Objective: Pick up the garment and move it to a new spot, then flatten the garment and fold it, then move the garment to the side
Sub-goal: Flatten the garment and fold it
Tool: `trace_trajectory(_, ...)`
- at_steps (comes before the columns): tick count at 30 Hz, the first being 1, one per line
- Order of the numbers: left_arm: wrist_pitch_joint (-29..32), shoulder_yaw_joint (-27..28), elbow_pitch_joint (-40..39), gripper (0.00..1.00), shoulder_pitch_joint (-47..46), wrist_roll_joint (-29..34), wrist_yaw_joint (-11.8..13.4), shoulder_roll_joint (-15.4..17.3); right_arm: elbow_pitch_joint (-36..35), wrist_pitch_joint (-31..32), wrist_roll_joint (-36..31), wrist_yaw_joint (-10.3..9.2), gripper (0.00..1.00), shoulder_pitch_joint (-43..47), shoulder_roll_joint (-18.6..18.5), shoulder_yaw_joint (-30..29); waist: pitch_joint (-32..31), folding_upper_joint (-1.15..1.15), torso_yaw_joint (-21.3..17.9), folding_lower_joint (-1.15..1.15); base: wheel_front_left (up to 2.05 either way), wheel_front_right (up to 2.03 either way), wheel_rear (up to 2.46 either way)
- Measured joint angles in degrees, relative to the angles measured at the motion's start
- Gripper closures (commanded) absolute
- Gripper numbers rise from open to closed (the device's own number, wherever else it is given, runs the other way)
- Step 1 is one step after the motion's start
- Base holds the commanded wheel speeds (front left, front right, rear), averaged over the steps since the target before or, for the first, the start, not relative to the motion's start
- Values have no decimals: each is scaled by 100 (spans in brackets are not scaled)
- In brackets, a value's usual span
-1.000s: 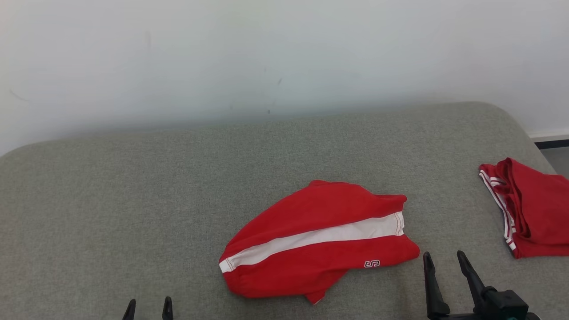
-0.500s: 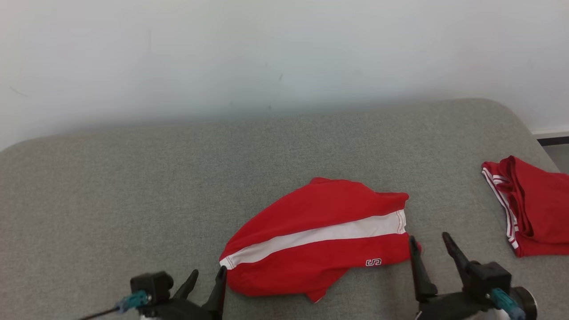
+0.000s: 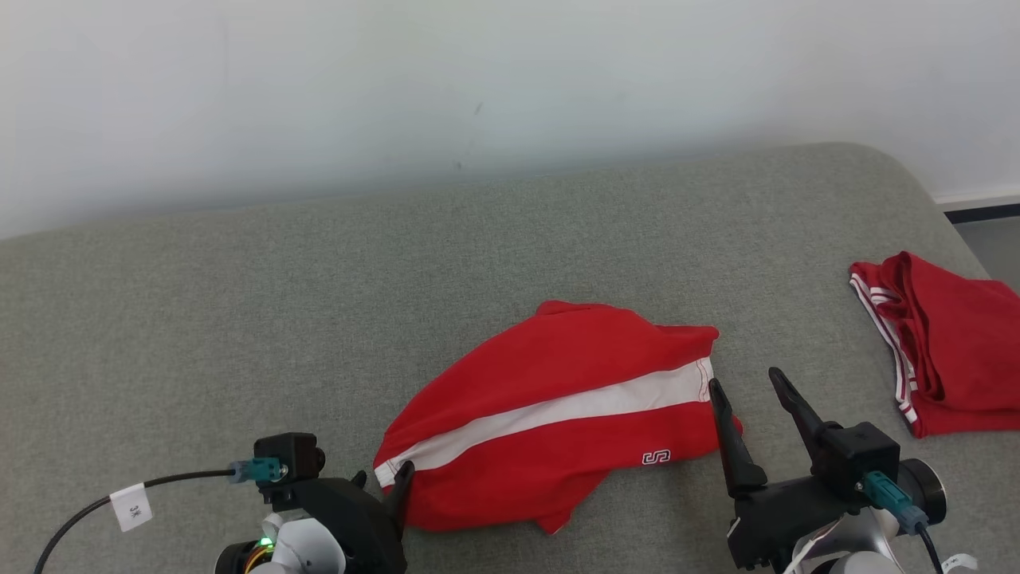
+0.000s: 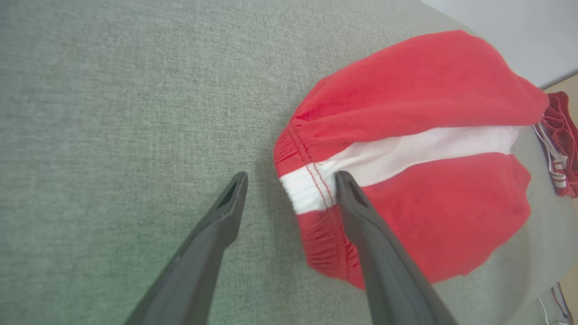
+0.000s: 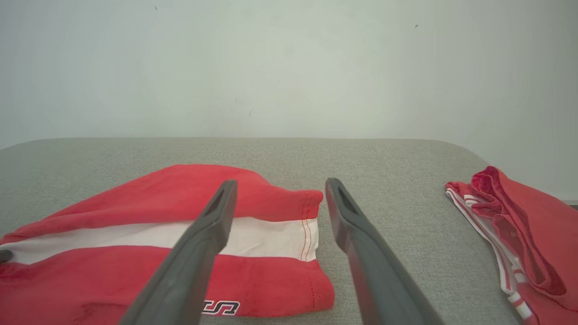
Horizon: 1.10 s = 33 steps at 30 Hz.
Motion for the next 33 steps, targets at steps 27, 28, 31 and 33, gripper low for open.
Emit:
trace_trajectory(27, -23, -435, -550, 100, 54, -2, -126, 82, 927, 2339, 420, 0, 0, -1022, -1053, 131, 565, 0, 340, 0, 0, 0, 0)
trace_trajectory(28, -23, -450, -561, 100, 35, 2, -126, 83, 999, 2383, 439, 0, 0, -1096, -1087, 192, 598, 0, 363, 0, 0, 0, 0)
trace_trajectory(31, -30, -490, -590, 100, -26, 30, -127, 97, 1240, 2452, 511, 0, 0, -1354, -1172, 376, 706, 0, 425, 0, 0, 0, 0)
trace_trajectory(33, -32, -528, -599, 100, -64, 43, -131, 96, 1430, 2526, 547, 0, 0, -1496, -1232, 471, 777, 0, 463, 0, 0, 0, 0)
